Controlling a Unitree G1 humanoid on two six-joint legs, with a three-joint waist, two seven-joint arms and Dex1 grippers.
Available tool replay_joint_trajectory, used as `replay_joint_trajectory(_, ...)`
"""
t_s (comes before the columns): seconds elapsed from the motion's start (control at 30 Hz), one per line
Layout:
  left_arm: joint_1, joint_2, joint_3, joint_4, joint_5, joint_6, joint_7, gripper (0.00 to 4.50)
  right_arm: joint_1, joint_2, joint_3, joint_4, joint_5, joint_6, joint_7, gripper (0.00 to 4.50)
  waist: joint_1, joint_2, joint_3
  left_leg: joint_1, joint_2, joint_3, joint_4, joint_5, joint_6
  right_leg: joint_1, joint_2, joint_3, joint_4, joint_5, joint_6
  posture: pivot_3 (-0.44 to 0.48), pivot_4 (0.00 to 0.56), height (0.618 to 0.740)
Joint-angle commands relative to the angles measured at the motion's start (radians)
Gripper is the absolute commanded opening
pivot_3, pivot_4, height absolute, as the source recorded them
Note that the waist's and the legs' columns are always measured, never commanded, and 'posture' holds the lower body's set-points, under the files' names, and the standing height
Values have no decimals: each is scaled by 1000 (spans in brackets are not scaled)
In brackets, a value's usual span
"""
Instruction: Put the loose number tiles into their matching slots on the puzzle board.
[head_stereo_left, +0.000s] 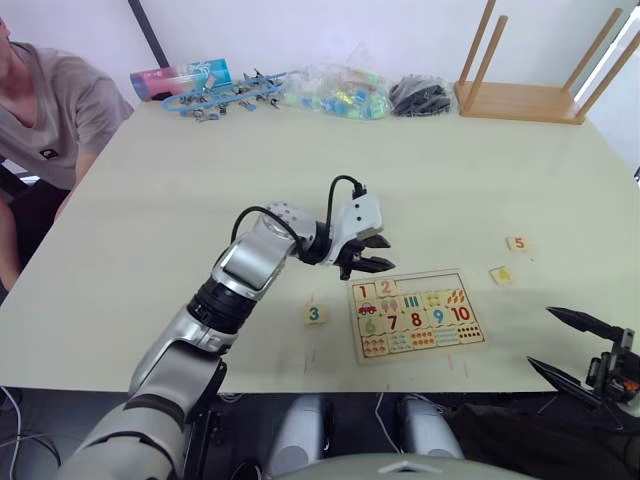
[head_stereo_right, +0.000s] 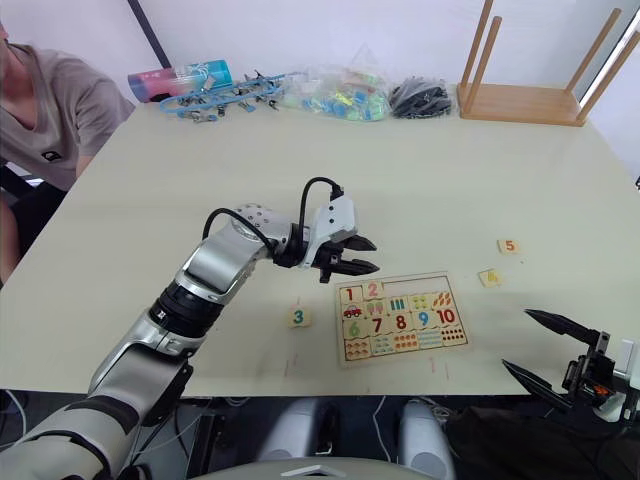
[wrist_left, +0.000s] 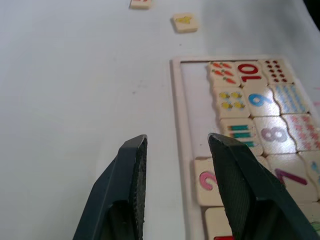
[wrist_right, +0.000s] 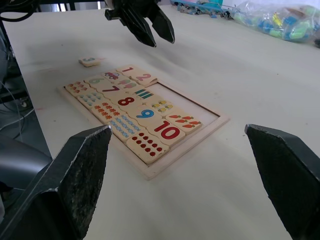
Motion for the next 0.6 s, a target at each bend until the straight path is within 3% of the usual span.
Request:
replay_joint_trajectory(0.03, -19, -13, 14, 85, 15, -137, -17, 2050, 2, 3, -8, -30, 13, -9, -8, 4500, 1, 0, 0, 0, 0, 0, 0, 0, 0, 0, 0, 0, 0, 0, 0, 0, 150, 740)
replay_joint_trajectory(0.07, -20, -19, 15, 109, 15, -154, -22, 2050, 1, 4, -7, -30, 13, -9, -9, 4500, 1, 0, 0, 0, 0, 0, 0, 0, 0, 0, 0, 0, 0, 0, 0, 0, 150, 740)
replay_joint_trajectory(0.23, -26, -43, 10, 200, 29, -266, -52, 59, 0, 6, -7, -32, 11, -11, -14, 4500, 1, 0, 0, 0, 0, 0, 0, 0, 0, 0, 0, 0, 0, 0, 0, 0, 150, 740)
replay_joint_trajectory(0.6, -66, -81, -15, 349, 79, -436, -136, 59, -9, 10, -10, -26, 16, -13, -15, 4500, 0, 0, 0, 0, -1, 0, 1, -1, 1, 0, 1, 0, 0, 0, 0, 0, 150, 740)
